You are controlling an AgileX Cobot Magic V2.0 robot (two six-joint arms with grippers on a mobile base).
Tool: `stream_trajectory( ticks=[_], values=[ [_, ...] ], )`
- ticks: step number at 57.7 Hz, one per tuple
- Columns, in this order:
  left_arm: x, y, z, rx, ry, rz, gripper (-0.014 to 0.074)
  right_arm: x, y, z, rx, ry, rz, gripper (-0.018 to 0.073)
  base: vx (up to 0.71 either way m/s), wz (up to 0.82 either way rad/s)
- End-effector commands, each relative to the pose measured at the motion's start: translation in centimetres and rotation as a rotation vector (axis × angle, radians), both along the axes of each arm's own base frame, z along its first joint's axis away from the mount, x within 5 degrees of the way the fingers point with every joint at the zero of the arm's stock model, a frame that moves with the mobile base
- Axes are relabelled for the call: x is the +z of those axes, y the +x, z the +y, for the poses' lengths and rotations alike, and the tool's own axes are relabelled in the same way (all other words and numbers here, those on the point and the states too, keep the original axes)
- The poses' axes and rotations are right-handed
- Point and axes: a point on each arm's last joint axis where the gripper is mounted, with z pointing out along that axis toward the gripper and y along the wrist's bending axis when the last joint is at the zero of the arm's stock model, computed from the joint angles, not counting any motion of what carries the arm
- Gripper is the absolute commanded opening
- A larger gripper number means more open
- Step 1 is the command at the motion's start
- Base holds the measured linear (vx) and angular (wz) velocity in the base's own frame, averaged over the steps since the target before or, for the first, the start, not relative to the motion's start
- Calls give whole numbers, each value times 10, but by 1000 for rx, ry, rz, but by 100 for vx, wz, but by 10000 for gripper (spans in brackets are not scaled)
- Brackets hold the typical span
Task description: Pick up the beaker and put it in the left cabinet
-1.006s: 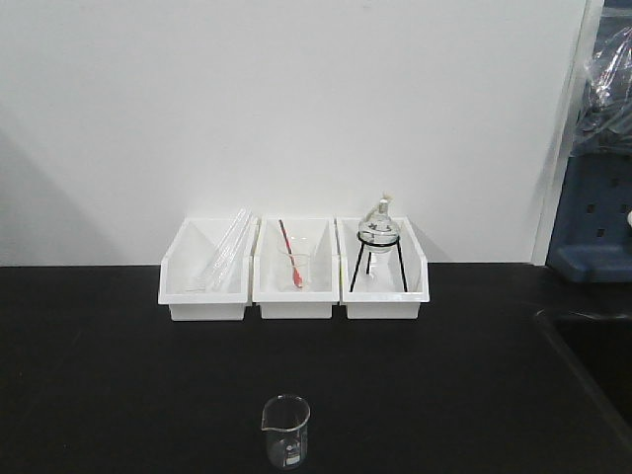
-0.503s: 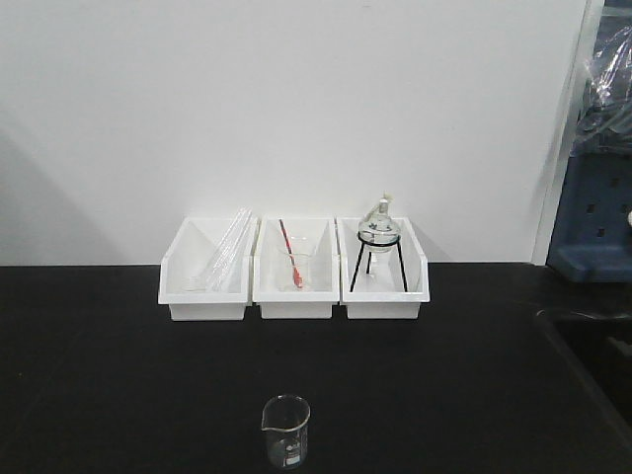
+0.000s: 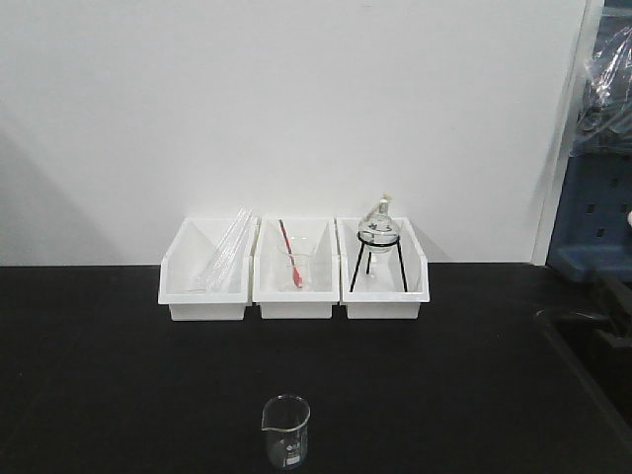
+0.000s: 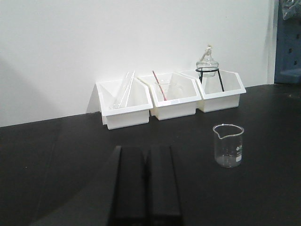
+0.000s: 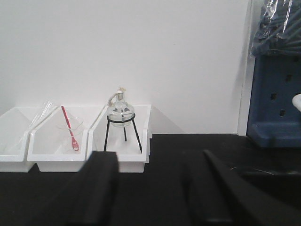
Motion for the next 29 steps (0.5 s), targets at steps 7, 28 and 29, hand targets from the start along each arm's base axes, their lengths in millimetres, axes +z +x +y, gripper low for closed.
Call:
stream_trajectory(
  ticks=[7, 28, 29],
  values=[
    [3, -1, 0, -2, -33, -80, 1, 27, -1, 0, 9, 6, -173, 729, 0, 0],
    [3, -1, 0, -2, -33, -80, 1, 9, 8, 38, 199, -8, -120, 675, 0, 0],
    [3, -1, 0, -2, -33, -80, 1, 4, 9, 44, 227, -17, -103, 671, 0, 0]
  ],
)
